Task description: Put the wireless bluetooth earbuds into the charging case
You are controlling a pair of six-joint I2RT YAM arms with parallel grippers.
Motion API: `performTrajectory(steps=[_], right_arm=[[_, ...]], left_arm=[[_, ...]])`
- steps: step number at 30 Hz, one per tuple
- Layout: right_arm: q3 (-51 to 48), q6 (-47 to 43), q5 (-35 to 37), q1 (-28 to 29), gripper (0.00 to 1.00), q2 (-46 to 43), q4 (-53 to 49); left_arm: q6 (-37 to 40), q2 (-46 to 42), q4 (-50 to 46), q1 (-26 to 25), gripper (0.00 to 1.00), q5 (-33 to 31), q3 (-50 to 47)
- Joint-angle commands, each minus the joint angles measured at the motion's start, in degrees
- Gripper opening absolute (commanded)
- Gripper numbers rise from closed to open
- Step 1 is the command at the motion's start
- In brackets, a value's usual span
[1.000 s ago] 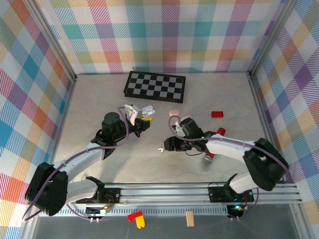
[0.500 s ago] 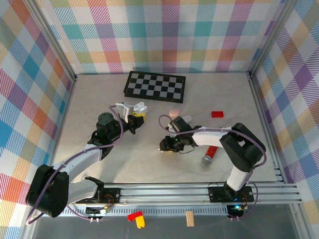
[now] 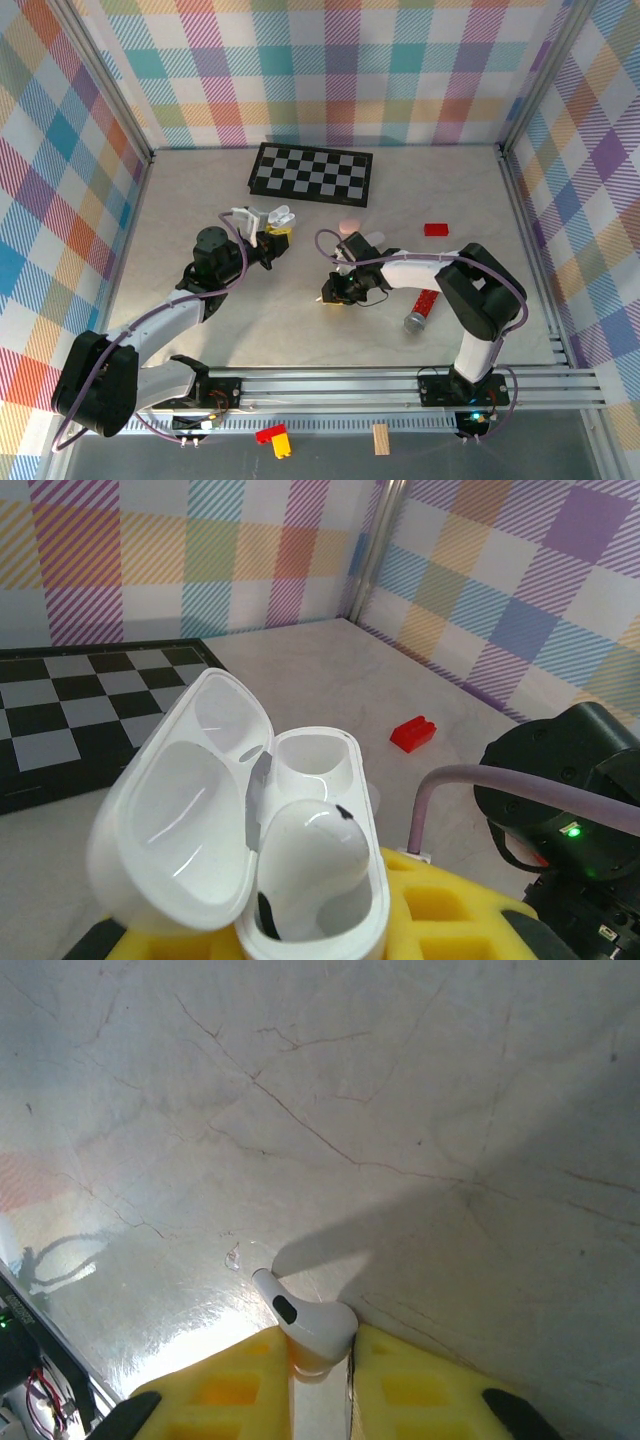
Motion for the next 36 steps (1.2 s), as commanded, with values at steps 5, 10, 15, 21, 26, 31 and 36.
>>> performTrajectory(steps=[5,10,15,21,26,31,36], right_arm=[[0.04,-4.02,15.12,0.38,0.14,-5.8,-9.64],[1.89,-10.13,28.59,0.37,0.14,-8.01,-20.13],[4.67,-15.07,35.87,0.36,0.15,-7.21,-28.24],[10.09,-17.25,35.85,0.37,0.15,-3.37,-35.44],[14.53,-19.05,32.94,0.41,0.17,0.93,-38.68],[16.63,-19.6,30.46,0.4,0.18,4.14,-39.46],[17.72,-18.8,27.51,0.38,0.27,4.19,-38.06]], left_arm=[[-0.14,-1.03,1.84,0.38,0.0,0.94,-0.34],[0.17,-1.32,1.8,0.51,0.0,0.63,-0.17],[0.56,-1.49,1.58,0.77,0.0,0.76,-0.17],[0.41,-1.12,2.34,0.95,0.0,0.71,-0.57],[0.21,-1.16,2.47,1.17,0.0,0.71,-0.55],[0.3,-2.14,1.67,1.61,0.0,0.41,-0.69],[0.3,-2.44,1.03,2.17,0.0,-0.03,-0.86]])
